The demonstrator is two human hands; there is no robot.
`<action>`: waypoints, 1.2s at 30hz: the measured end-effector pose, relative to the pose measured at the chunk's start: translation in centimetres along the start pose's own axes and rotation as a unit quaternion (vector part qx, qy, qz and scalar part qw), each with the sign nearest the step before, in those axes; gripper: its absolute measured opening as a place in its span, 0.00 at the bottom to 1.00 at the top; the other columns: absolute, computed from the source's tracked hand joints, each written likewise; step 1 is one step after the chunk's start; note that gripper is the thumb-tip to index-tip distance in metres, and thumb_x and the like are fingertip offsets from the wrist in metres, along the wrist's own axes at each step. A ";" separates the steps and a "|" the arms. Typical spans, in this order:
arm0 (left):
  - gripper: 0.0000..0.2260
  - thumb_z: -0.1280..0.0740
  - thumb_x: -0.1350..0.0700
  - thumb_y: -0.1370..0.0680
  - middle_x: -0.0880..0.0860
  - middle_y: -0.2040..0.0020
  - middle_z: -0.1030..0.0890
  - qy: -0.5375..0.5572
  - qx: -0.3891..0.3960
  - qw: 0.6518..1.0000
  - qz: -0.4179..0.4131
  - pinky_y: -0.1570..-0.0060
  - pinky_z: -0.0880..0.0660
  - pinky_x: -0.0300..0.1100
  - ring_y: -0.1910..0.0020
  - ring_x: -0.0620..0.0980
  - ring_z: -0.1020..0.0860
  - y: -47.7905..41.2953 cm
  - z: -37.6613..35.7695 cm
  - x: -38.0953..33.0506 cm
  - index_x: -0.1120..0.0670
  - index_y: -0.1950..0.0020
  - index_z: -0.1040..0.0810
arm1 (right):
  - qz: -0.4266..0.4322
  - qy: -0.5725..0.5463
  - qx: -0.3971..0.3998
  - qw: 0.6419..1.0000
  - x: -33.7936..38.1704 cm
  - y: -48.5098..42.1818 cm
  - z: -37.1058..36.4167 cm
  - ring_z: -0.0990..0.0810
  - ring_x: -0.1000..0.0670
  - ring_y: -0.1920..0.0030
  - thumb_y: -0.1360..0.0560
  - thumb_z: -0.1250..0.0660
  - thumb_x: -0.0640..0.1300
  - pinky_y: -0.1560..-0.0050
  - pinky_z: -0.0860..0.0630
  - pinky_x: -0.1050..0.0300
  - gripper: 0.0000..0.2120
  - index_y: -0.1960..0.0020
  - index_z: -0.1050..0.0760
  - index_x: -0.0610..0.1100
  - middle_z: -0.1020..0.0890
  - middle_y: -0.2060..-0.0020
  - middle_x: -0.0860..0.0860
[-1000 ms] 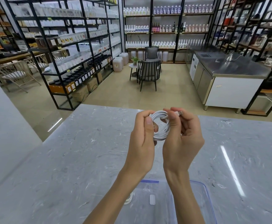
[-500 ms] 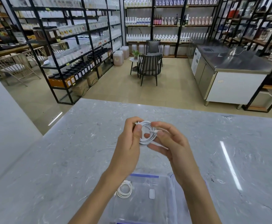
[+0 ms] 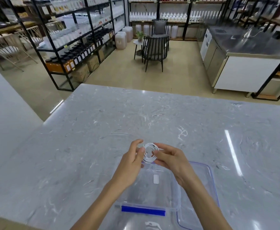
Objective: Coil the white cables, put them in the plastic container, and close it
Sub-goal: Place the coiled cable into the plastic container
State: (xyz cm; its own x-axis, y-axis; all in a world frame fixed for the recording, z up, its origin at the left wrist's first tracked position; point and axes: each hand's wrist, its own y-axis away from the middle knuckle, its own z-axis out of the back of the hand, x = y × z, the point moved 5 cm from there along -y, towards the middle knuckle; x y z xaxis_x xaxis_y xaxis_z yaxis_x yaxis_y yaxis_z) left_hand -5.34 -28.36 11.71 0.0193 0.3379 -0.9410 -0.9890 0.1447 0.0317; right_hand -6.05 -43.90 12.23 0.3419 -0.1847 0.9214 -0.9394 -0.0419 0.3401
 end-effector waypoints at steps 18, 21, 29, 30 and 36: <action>0.31 0.41 0.66 0.20 0.56 0.27 0.35 -0.160 -0.020 0.969 0.185 0.42 0.33 0.43 0.34 0.57 0.28 3.1 2.4 13.9 0.47 0.21 0.49 | -0.154 0.173 -0.116 0.966 -16.7 -6.7 1.4 0.18 0.49 0.61 0.25 0.30 0.44 0.49 0.18 0.48 0.09 0.47 0.16 0.43 0.14 0.61 0.48; 0.33 0.42 0.66 0.21 0.56 0.28 0.33 -0.161 -0.013 0.970 0.181 0.40 0.30 0.46 0.35 0.57 0.27 3.2 2.6 14.0 0.44 0.21 0.50 | -0.132 0.243 -0.126 0.953 -16.3 -6.2 1.4 0.20 0.49 0.59 0.21 0.38 0.53 0.45 0.21 0.46 0.15 0.46 0.18 0.44 0.16 0.59 0.48; 0.34 0.42 0.67 0.21 0.54 0.26 0.32 -0.151 0.003 0.973 0.177 0.34 0.29 0.48 0.33 0.56 0.27 2.9 2.9 14.3 0.44 0.21 0.50 | -0.197 0.059 -0.123 0.971 -16.5 -4.6 0.6 0.18 0.42 0.46 0.18 0.46 0.58 0.40 0.22 0.47 0.22 0.51 0.20 0.43 0.17 0.50 0.42; 0.34 0.42 0.68 0.21 0.54 0.24 0.34 -0.150 0.006 0.973 0.174 0.33 0.32 0.46 0.30 0.55 0.29 2.9 2.9 14.4 0.45 0.21 0.49 | -0.195 0.049 -0.118 0.972 -16.2 -4.5 0.5 0.19 0.42 0.44 0.18 0.46 0.57 0.40 0.22 0.49 0.23 0.45 0.21 0.41 0.17 0.48 0.42; 0.30 0.44 0.66 0.19 0.51 0.22 0.37 -0.135 0.003 0.979 0.154 0.33 0.37 0.40 0.26 0.52 0.35 2.6 3.1 14.7 0.46 0.21 0.47 | -0.054 0.208 -0.159 0.964 -13.4 -1.2 2.2 0.23 0.48 0.36 0.18 0.43 0.54 0.34 0.29 0.54 0.19 0.34 0.25 0.45 0.21 0.38 0.49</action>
State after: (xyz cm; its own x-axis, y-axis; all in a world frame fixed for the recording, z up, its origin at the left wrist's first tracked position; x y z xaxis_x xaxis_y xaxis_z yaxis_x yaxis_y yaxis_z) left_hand -7.16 -20.15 -1.01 -0.2401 0.5991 -0.7638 -0.9532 0.0032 0.3022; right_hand -9.59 -43.59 -0.91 0.4792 0.2161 0.8507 -0.8656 0.2772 0.4171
